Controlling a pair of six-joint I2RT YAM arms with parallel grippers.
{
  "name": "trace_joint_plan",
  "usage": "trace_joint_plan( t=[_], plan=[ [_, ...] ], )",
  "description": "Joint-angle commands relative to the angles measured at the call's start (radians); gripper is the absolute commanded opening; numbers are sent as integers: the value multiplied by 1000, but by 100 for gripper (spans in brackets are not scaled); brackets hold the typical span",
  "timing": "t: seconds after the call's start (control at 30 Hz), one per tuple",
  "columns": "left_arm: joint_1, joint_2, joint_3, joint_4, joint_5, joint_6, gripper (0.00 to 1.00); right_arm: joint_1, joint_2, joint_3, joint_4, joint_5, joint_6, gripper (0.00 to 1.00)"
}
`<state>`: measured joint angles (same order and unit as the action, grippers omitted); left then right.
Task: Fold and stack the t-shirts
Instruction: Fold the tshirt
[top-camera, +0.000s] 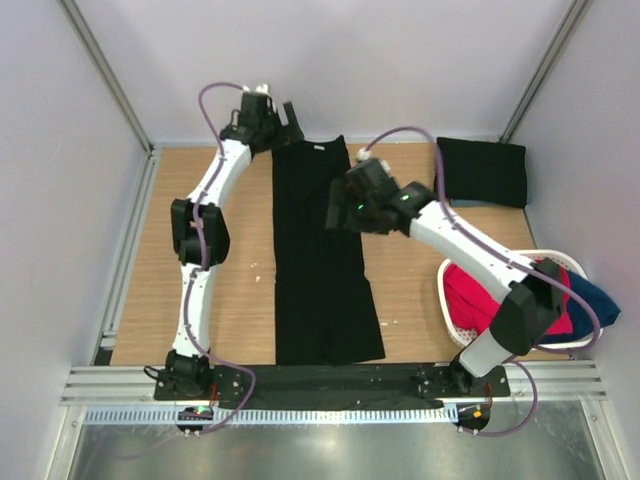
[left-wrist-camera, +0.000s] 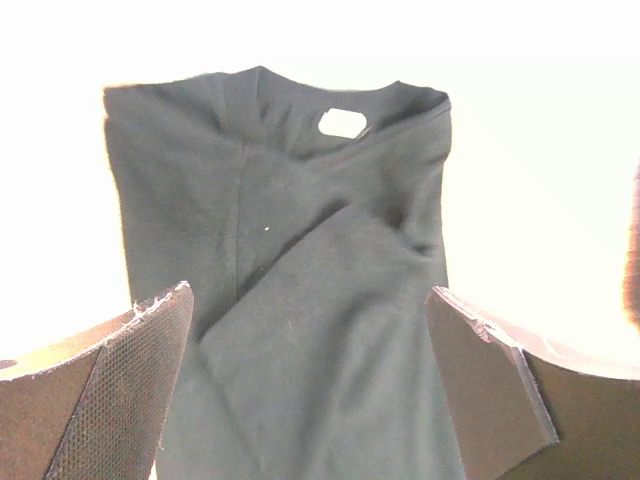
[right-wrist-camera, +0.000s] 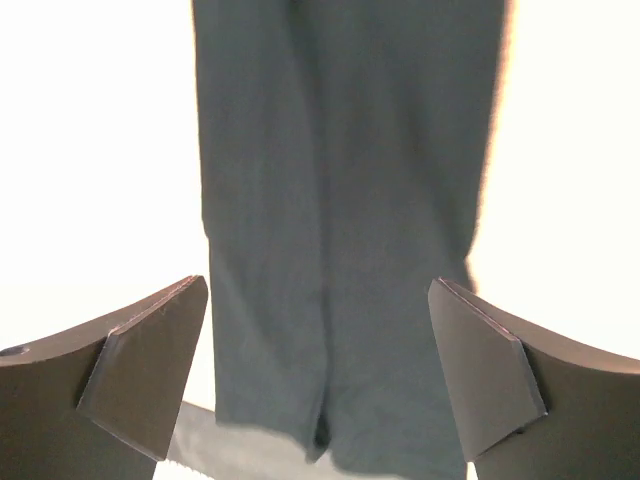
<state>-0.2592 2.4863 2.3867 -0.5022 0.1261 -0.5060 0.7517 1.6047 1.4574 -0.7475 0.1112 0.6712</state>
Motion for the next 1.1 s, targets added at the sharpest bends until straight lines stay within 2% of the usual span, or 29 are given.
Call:
trace_joint_plan(
  t=[0.0, 0.07, 0.13, 0.17, 0.2, 0.23, 0.27, 0.3, 0.33, 0.37, 0.4, 0.43, 0.53, 0.57, 0.6, 0.67, 0.77, 0.93, 1.07],
  plan=[
    [34, -292, -21, -21, -5, 35, 100, -119, -86, 12, 5, 12, -68, 100],
    [49, -402, -73, -148, -2, 23, 100, -181, -107, -15, 13, -76, -104, 100],
    [51, -489, -255, -240, 16, 11, 100, -238, -130, -70, 19, -172, -127, 100],
    [51, -601, -359, -248, 48, -3, 100, -250, -141, -97, 13, -200, -142, 100],
    [46, -657, -459, -248, 76, -41, 100, -258, -158, -130, 20, -220, -156, 100],
    [43, -725, -676, -233, 87, -67, 98, -261, -176, -199, 20, -228, -160, 100],
    [22, -786, -780, -219, 92, -90, 98, -261, -216, -236, 23, -244, -162, 100],
    [6, -911, -875, -205, 86, -113, 98, -264, -239, -276, 31, -263, -162, 100],
    [-12, -970, -1067, -188, 73, -187, 95, -262, -261, -366, 43, -283, -154, 100],
    [-61, -1027, -1149, -177, 69, -219, 94, -267, -311, -417, 74, -336, -144, 100],
    [-84, -1147, -1235, -170, 64, -261, 93, -268, -333, -464, 86, -373, -124, 99],
    [-115, -1202, -1367, -165, 52, -344, 91, -268, -357, -548, 94, -401, -110, 96],
    [-216, -1443, -1539, -156, -3, -475, 89, -270, -451, -690, 108, -465, -67, 94],
    [-236, -1495, -1640, -156, -17, -564, 88, -270, -475, -722, 111, -473, -61, 93],
    [-271, -1596, -1684, -156, -22, -603, 86, -270, -529, -752, 111, -481, -44, 91],
    [-313, -1667, -1805, -150, -22, -702, 81, -268, -577, -836, 114, -501, -30, 89],
    [-428, -1748, -1889, -144, -58, -793, 74, -262, -658, -940, 86, -515, -6, 81],
    [-631, -1686, -1946, -92, -120, -868, 73, -250, -778, -1051, 13, -510, 19, 73],
    [-724, -1562, -1930, -76, -190, -922, 65, -239, -838, -1109, 14, -531, 48, 66]
  ],
)
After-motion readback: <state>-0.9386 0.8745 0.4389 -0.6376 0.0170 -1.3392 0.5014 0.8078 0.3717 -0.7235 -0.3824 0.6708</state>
